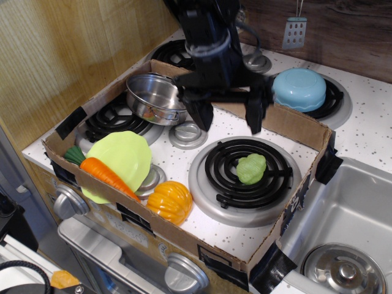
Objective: Take carrot off plate
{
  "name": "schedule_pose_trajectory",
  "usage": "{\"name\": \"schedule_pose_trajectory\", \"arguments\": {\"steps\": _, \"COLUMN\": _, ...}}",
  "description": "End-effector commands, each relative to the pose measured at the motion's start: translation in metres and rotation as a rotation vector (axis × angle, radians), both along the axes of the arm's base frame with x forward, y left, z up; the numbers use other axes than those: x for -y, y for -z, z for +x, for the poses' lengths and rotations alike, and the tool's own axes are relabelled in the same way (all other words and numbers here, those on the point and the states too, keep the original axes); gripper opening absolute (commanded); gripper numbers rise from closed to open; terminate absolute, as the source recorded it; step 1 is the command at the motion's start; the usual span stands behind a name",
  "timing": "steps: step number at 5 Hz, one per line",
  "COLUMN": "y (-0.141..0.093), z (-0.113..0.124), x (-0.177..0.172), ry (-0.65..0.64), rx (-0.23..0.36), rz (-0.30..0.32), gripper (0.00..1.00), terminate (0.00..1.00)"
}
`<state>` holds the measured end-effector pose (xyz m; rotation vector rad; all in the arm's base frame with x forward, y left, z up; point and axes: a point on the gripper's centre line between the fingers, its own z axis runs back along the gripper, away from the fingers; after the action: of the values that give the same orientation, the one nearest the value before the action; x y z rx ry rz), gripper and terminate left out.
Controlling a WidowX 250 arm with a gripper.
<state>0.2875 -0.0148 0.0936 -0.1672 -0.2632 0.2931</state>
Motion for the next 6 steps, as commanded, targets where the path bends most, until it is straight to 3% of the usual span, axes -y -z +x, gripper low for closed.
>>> {"name": "schedule_pose_trajectory", "arguments": {"steps": 1, "y": -0.010, "z": -0.018, "x": -0.030, "ry": -0.467, "rx": 0.014, "rz": -0.036, "gripper": 1.00, "terminate": 0.00}}
{"name": "schedule_pose_trajectory", "arguments": {"steps": 2, "y": -0.011, "z": -0.031, "x": -0.049, "ry": -0.663, "rx": -0.079, "rz": -0.008, "gripper": 1.00, "terminate": 0.00}}
{"name": "schedule_pose_trajectory", "arguments": {"steps": 3, "y": -0.010, "z": -0.044, "x": -0.072, "ry": -0.715, "rx": -0.066, "rz": 0.047, "gripper": 1.00, "terminate": 0.00}}
{"name": "schedule_pose_trajectory", "arguments": {"steps": 4, "y": -0.002, "z": -0.054, "x": -0.096, "ry": -0.681, "rx": -0.055, "rz": 0.136, "gripper": 1.00, "terminate": 0.00}}
{"name": "schedule_pose_trajectory", "arguments": {"steps": 6, "y": 0.022, "z": -0.067, "x": -0.130, "ry": -0.675, "rx": -0.069, "rz": 0.139, "gripper": 1.00, "terminate": 0.00}}
